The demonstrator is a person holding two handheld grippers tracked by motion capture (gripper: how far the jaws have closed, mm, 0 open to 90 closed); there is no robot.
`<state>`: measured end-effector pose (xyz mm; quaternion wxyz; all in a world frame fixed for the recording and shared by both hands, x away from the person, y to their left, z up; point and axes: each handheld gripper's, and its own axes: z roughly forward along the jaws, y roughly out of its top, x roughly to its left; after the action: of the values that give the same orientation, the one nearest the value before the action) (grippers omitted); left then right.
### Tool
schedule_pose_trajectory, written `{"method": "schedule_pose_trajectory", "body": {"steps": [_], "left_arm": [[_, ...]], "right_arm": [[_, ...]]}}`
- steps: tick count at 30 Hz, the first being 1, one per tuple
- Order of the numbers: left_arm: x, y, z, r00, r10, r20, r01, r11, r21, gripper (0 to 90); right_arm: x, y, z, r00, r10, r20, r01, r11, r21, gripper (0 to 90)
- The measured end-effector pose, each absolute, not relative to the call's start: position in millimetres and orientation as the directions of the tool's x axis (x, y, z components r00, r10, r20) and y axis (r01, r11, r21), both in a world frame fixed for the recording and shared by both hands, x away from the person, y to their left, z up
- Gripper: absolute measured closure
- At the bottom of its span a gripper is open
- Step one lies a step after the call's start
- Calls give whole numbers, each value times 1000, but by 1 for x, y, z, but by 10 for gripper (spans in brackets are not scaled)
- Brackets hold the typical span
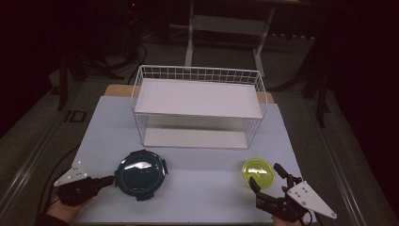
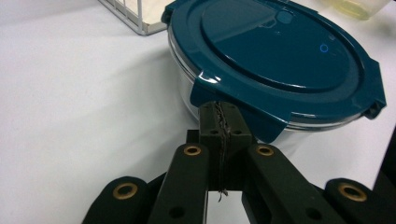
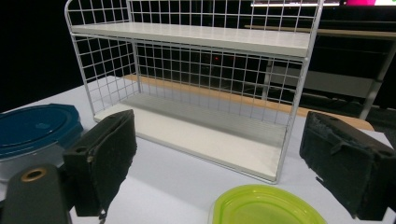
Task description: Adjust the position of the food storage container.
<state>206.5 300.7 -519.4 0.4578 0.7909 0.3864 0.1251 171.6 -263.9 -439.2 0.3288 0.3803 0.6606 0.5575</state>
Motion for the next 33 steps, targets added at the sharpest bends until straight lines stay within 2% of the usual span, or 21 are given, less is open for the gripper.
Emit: {"method": "schedule_pose_trajectory", "body": {"steps": [10,21,33], "left_arm": [[218,294,-521,666,734,-134,480,-284,830,883],[224,294,-521,656,736,-166,498,-257,828,884],[239,270,-518,681,715,-158,489,-284,825,885]], "right_arm": [[171,-263,-439,-502,865,-13,137,95,986,107],[172,-264,-440,-501,866,-1,146,85,986,107],[174,-261,-441,-510,860,-4,154,95,984,106]]}}
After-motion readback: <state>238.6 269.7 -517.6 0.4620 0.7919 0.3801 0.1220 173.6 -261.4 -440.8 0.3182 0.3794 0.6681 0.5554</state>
